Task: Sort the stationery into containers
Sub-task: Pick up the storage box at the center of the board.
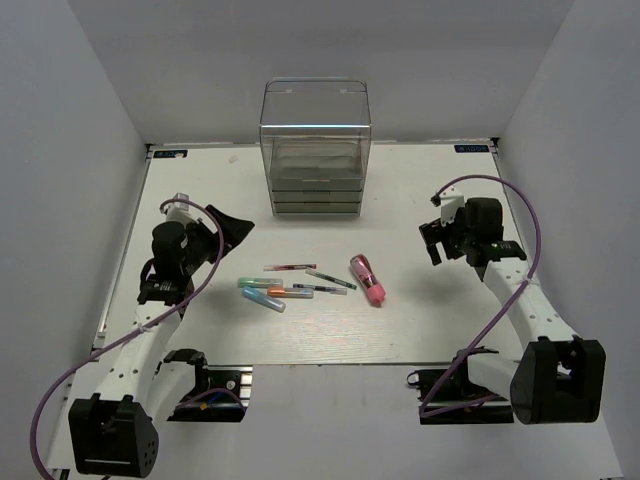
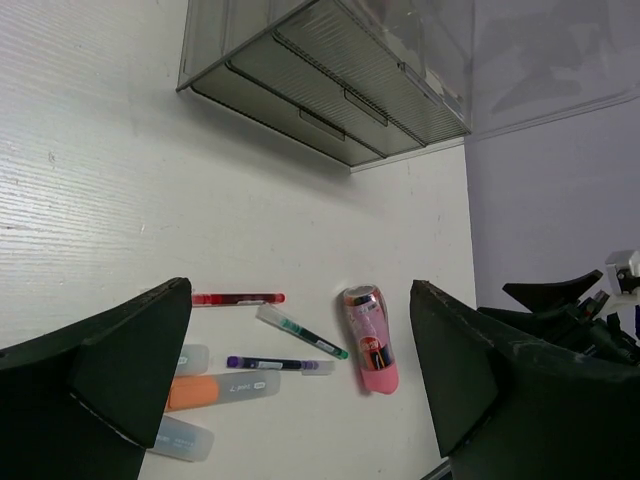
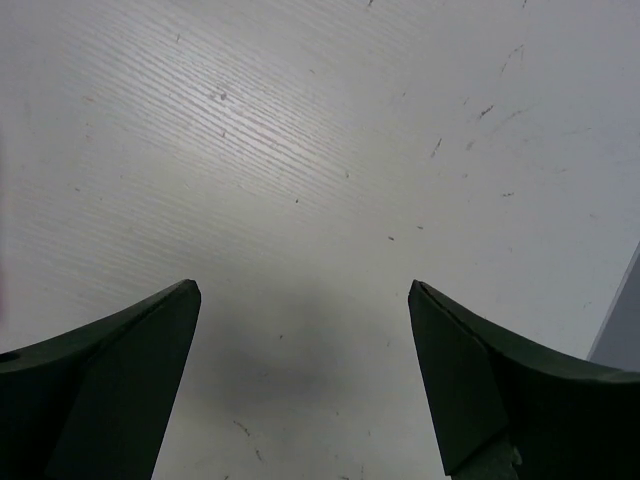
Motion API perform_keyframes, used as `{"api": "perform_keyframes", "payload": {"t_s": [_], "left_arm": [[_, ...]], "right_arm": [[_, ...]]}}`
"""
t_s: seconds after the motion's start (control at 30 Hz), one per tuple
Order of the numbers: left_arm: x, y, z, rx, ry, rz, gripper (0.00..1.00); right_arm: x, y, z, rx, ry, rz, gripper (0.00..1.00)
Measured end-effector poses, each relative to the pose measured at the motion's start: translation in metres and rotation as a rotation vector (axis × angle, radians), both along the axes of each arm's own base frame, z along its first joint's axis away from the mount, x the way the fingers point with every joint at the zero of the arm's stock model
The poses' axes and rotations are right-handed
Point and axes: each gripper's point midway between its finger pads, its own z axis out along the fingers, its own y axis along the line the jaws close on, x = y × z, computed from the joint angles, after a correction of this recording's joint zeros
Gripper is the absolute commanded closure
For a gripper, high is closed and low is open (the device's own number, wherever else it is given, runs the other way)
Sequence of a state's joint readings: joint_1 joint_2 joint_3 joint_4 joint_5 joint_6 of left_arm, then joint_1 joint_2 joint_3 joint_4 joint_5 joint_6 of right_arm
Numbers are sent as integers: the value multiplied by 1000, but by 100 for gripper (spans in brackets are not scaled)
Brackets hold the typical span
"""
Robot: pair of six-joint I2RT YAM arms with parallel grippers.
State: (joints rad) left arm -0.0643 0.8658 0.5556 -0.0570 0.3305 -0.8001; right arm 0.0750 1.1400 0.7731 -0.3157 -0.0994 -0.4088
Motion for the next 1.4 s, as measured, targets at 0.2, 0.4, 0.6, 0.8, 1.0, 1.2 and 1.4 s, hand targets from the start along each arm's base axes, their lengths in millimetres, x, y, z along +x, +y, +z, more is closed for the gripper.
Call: {"api": "perform_keyframes", "payload": {"t_s": [0.2, 0.4, 0.6, 0.8, 1.0, 1.2, 1.4], "left_arm": [[-1, -1, 2, -19, -63, 3, 0], [-6, -3, -12, -58, -44, 14, 9], [14, -6, -27, -75, 37, 21, 62], [52, -13, -13, -76, 10, -11, 50], [81, -33, -16, -145, -37, -55, 29], [99, -71, -41, -201, 14, -117, 28], [124, -109, -28, -223, -45, -155, 30]], "right_arm": [[-6, 1, 5, -33, -11, 57, 10], [-15, 17, 11, -29, -91, 221, 14], [-9, 47, -6, 104, -93, 322, 33], [-10, 66, -19, 209, -76, 360, 38], [-9, 71, -20, 219, -87, 394, 30], [3, 76, -17, 248, -60, 380, 28], [12, 82, -3, 281, -90, 370, 31]]}}
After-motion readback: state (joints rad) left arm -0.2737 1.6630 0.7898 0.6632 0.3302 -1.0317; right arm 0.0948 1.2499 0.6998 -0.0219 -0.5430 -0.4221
